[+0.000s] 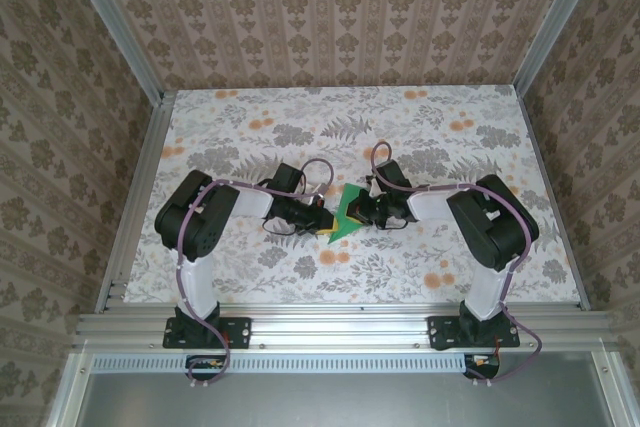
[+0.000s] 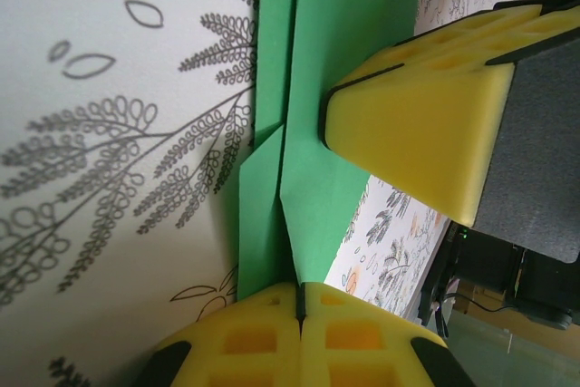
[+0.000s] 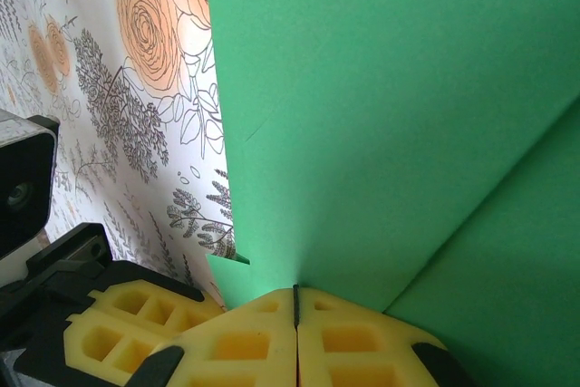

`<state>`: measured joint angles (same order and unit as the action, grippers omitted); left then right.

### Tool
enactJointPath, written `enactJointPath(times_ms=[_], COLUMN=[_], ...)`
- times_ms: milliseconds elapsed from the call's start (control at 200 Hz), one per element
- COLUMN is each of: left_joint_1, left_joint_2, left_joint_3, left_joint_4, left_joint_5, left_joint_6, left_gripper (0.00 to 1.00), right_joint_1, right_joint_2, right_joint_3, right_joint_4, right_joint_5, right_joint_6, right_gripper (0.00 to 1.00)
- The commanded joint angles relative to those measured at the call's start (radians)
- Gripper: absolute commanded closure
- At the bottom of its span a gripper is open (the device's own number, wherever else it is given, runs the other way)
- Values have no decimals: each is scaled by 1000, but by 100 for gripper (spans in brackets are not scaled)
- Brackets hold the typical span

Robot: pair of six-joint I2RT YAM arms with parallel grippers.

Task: Fold a paper plane with a square sheet of paper (pick it up from the middle)
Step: Fourth fold the wing at the center of the table.

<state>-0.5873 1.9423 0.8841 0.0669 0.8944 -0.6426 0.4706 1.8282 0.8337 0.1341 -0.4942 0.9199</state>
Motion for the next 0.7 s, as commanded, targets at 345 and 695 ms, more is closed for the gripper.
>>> enactJointPath(times_ms=[345,695], left_joint_1=[-22,-45], left_joint_2=[-88,-224], left_joint_3=[16,62], left_joint_4=[-241,-305], left_joint_5=[-233,-282], left_joint_6=[45,80], left_gripper=[72,90], right_joint_1=[8,8], right_joint_2=[68,79], right_joint_3=[26,41], right_joint_4=[-169,-181], right_joint_5=[112,108], right_joint_6=[-62,-64], right_gripper=[94,94])
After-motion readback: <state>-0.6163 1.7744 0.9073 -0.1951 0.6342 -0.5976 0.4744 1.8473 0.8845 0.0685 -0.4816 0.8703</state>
